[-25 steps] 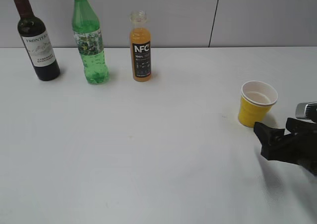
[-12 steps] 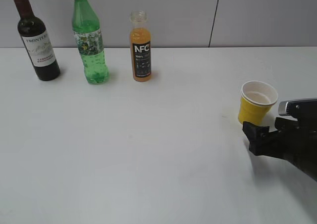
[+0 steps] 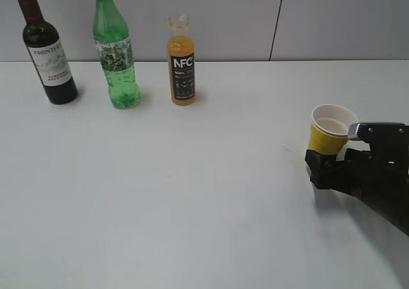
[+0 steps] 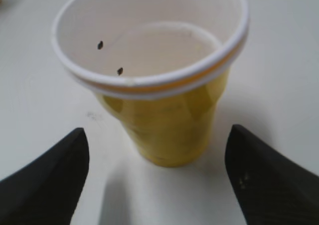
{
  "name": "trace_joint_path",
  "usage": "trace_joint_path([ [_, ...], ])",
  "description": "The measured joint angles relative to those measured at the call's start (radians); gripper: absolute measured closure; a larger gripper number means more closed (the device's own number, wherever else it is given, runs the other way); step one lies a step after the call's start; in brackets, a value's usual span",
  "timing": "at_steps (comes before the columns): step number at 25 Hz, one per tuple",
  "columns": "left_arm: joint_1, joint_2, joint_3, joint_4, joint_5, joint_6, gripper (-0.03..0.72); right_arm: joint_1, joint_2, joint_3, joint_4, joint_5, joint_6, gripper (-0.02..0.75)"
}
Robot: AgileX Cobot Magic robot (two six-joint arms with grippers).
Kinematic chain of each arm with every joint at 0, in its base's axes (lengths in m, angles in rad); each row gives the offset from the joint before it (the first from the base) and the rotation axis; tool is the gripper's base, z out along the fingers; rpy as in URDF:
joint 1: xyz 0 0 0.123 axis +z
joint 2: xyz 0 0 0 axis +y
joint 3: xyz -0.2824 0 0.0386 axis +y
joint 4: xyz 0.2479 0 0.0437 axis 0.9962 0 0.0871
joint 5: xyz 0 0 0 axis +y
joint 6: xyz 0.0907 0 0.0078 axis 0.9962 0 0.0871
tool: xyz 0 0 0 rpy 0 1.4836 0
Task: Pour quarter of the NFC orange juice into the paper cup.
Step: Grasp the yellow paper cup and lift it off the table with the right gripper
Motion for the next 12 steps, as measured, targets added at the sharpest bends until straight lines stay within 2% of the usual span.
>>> trace_joint_path([
  [12,0.0,0.0,0.0,0.0,0.0,0.0,0.457,0.0,0.084,-0.099,0.008,0.0,0.006,0.062],
])
